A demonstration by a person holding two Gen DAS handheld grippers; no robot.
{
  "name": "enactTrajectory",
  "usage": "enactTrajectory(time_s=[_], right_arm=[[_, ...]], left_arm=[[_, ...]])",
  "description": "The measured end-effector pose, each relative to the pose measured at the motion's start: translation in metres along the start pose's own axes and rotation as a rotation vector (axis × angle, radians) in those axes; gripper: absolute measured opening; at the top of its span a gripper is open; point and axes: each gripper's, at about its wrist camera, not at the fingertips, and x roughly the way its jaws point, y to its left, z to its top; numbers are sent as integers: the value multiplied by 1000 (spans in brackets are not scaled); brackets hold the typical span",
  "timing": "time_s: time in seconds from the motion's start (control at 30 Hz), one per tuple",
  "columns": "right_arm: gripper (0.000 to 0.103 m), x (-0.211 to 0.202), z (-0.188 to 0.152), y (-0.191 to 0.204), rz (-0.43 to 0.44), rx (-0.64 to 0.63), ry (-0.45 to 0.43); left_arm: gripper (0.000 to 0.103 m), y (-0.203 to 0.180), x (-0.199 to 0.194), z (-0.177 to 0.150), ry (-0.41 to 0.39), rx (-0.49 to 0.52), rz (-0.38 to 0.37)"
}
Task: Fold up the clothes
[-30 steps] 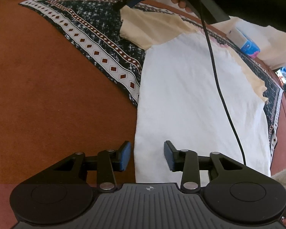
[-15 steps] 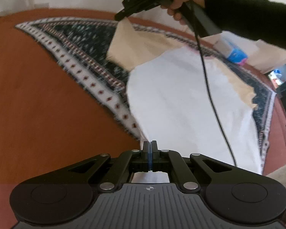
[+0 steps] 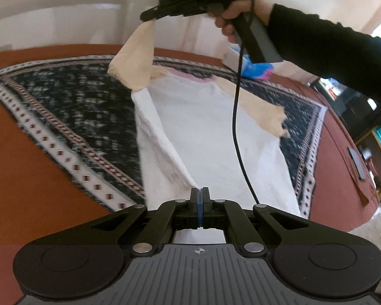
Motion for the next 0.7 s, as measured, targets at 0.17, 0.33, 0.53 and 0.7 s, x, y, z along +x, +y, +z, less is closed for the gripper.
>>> enactTrajectory(time_s=[0.17,0.33,0.53,0.7], right_arm=[[5,-45,-23,-36,-26,80,-60],[5,-54,-56,-74,-99,131,-23],[8,-45,-89,-95,-167,163,25],[12,-38,-102,-102,-234,193,38]], left_arm=[[0,-18,22,-3,47,18,-16],[0,-33,46,-10,105,52,6],[20,-45,72,-16,157,102,33],[32,-53,92,-20,202,115,50]])
